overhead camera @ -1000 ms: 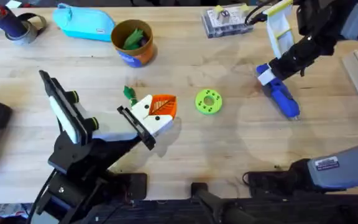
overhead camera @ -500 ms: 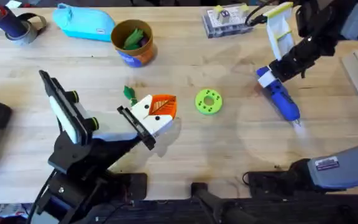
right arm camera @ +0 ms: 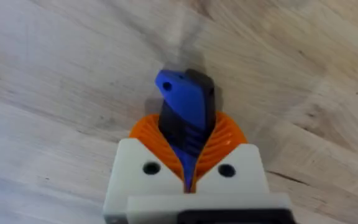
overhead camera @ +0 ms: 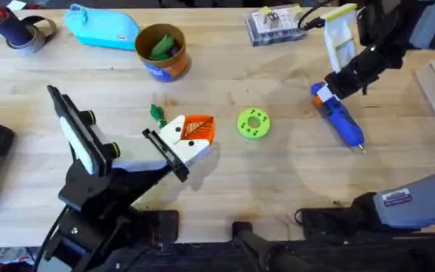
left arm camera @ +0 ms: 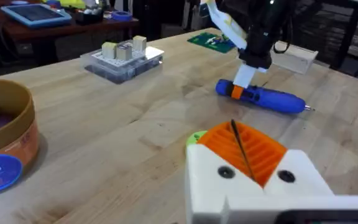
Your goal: Pick up the gripper from the table and insert it into the empty holder that is missing its gripper. Then pick up a screw, insert it into the mounting hole, and use the screwdriver to tighten it. Finally, clean up the table by picking up the vegetable and placing it into the bucket.
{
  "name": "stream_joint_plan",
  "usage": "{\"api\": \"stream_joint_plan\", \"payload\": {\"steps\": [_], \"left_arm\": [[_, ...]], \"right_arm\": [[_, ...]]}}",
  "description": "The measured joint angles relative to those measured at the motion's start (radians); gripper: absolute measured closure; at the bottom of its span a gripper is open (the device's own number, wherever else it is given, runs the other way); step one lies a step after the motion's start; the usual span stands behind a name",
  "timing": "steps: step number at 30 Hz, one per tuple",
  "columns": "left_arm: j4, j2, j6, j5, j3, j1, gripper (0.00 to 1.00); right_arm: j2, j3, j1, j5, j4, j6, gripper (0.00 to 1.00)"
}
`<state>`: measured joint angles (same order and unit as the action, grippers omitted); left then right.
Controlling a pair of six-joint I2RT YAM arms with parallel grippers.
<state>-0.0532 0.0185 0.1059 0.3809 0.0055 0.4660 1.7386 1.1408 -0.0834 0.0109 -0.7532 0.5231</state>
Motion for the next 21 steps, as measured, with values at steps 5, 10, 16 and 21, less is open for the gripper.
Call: {"api": "stream_joint_plan", "payload": {"steps": [5,10,16,21], "left_arm": [[0.000,0.000,0.000,0.000,0.000,0.000,0.991],[0.000,0.000,0.000,0.000,0.000,0.000,0.991],[0.000,0.000,0.000,0.000,0.000,0.000,0.991],[0.000,0.000,0.000,0.000,0.000,0.000,0.991]], "right_arm": [[-0.046,-0.003,0.000,0.000,0.049,-0.052,0.976],[-0.230,-0.007,0.000,-0.001,0.104,-0.118,0.976],[-0.461,-0.007,0.000,-0.004,0.125,-0.197,0.976],[-0.595,-0.007,0.000,-0.004,0.118,-0.264,0.976]]}}
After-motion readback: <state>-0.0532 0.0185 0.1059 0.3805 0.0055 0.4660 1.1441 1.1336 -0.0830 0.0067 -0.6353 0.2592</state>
